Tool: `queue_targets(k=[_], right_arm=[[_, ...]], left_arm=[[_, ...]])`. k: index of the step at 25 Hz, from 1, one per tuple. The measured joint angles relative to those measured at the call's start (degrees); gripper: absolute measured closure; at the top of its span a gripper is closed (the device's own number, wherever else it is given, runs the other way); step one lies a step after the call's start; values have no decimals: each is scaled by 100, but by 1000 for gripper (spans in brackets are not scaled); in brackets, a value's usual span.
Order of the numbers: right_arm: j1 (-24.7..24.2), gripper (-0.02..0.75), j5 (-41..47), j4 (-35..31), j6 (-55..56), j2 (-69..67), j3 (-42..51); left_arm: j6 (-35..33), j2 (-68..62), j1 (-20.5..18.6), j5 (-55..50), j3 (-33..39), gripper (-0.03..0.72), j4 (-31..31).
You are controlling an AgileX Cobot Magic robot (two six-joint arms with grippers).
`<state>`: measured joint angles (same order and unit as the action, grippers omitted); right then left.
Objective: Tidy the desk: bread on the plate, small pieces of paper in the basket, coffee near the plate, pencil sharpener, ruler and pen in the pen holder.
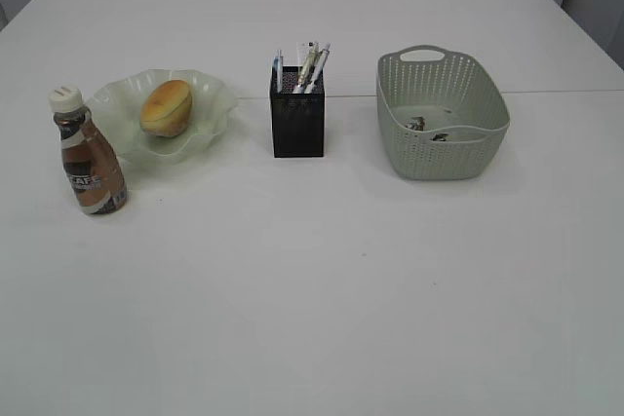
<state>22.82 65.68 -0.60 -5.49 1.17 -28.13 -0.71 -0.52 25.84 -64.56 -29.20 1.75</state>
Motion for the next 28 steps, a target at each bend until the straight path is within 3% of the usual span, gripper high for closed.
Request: queue_targets(k=[10, 14, 18, 21, 24, 28], right_arm=[[-5, 258, 10, 9, 0, 0, 0], [-358, 258, 10, 9, 0, 0, 13], [-1357, 258, 10, 9, 0, 0, 13], [-2025, 258, 10, 9, 0, 0, 13], [-2243, 257, 10, 9, 0, 0, 13], [-2262, 258, 10, 9, 0, 0, 13]], left_arm=[[0, 0, 51, 34, 0, 384, 32], [0, 0, -37, 34, 0, 388, 43], [0, 0, -758, 34, 0, 390, 43], [0, 0, -1741, 34, 0, 391, 43], [0, 0, -2315, 34, 0, 397, 43], [0, 0, -2545, 34, 0, 407, 43]])
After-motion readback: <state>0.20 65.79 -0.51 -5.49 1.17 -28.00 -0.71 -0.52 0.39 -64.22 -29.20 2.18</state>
